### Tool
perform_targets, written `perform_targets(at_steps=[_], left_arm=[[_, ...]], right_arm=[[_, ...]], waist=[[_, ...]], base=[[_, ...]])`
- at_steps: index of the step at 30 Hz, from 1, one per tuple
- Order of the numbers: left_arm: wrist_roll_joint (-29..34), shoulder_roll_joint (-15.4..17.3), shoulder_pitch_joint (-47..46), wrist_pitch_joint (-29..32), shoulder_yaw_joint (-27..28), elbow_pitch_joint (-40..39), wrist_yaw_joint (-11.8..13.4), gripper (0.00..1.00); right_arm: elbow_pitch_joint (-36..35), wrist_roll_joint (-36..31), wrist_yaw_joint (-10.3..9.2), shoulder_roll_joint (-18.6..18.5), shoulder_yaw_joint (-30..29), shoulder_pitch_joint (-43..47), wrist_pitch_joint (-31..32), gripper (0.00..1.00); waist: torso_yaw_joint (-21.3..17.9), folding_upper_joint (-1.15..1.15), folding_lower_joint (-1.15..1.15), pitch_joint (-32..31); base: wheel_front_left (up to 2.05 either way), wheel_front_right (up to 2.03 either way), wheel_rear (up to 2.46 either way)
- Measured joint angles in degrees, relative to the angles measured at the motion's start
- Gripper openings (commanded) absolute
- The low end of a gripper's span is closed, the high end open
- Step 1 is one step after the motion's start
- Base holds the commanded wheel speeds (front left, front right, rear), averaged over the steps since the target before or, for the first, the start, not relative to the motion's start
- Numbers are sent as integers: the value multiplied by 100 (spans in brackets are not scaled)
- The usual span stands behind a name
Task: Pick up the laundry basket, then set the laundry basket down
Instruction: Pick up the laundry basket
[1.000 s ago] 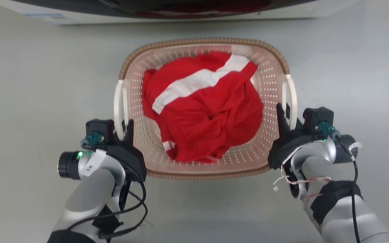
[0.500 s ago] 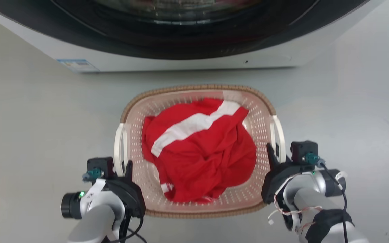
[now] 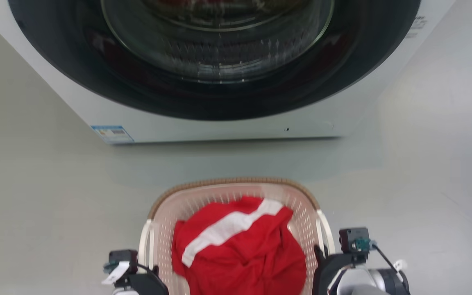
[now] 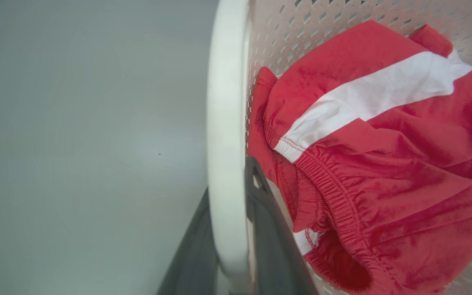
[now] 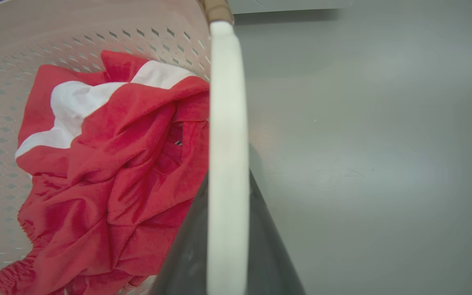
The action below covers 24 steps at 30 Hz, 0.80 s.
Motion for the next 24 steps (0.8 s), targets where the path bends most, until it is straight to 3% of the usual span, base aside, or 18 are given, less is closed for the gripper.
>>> perform_targets(at_steps=[24], left_arm=[[-380, 79, 1595, 600, -578, 55, -44, 0]], right_arm=[[-63, 1107, -53, -27, 982, 1431, 755, 0]], waist=[[-141, 0, 0, -2172]], base=[[0, 0, 0]])
